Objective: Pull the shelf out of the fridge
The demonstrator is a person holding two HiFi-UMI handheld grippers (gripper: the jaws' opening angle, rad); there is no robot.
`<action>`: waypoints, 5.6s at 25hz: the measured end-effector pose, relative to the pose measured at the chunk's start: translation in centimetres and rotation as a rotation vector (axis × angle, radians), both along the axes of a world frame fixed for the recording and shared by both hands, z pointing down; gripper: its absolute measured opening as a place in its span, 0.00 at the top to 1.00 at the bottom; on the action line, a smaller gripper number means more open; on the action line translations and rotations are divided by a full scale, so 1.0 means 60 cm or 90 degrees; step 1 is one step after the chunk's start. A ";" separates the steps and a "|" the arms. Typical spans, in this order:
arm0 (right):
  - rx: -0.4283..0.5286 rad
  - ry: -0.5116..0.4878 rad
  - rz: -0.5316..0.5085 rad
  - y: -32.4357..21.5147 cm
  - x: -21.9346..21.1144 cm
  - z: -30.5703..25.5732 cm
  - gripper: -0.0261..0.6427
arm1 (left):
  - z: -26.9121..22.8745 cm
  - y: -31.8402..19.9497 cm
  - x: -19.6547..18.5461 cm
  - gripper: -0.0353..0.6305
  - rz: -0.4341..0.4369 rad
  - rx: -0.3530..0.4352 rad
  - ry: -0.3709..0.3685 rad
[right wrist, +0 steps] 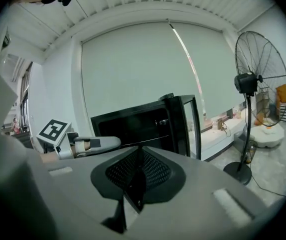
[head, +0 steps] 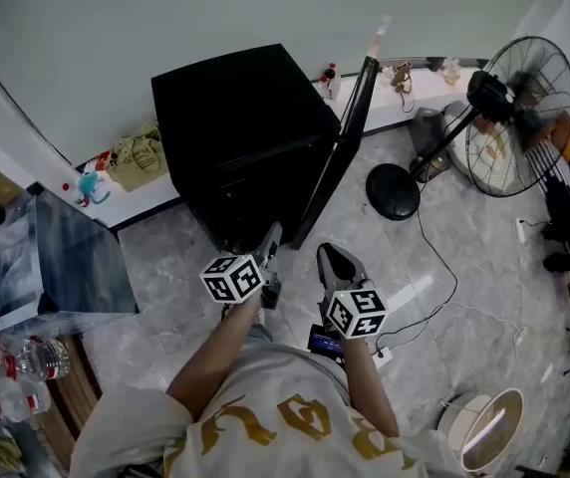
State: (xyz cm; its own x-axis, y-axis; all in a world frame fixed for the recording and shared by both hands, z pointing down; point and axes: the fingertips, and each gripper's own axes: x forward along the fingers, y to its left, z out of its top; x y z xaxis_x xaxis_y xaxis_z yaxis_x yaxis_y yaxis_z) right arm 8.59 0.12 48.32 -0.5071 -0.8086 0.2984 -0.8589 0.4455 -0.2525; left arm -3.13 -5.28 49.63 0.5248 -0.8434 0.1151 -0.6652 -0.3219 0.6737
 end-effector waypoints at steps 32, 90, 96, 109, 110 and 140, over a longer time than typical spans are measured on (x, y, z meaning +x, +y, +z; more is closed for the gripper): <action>-0.075 0.026 0.021 -0.185 0.004 0.092 0.90 | 0.124 -0.281 0.007 0.62 -0.207 -0.045 0.450; -0.040 0.016 0.054 -0.134 0.017 0.068 0.94 | 0.148 -0.149 0.060 0.75 -0.106 -0.135 0.490; -0.043 0.027 0.058 -0.133 0.021 0.069 0.94 | 0.154 -0.147 0.059 0.75 -0.110 -0.140 0.475; -0.039 0.050 0.054 -0.134 0.023 0.068 0.94 | 0.145 -0.149 0.062 0.75 -0.113 -0.144 0.505; -0.038 0.052 0.055 -0.133 0.023 0.068 0.94 | 0.148 -0.148 0.061 0.75 -0.113 -0.145 0.498; -0.046 0.039 0.073 -0.138 0.052 0.072 0.94 | 0.164 -0.148 0.070 0.75 -0.104 -0.164 0.484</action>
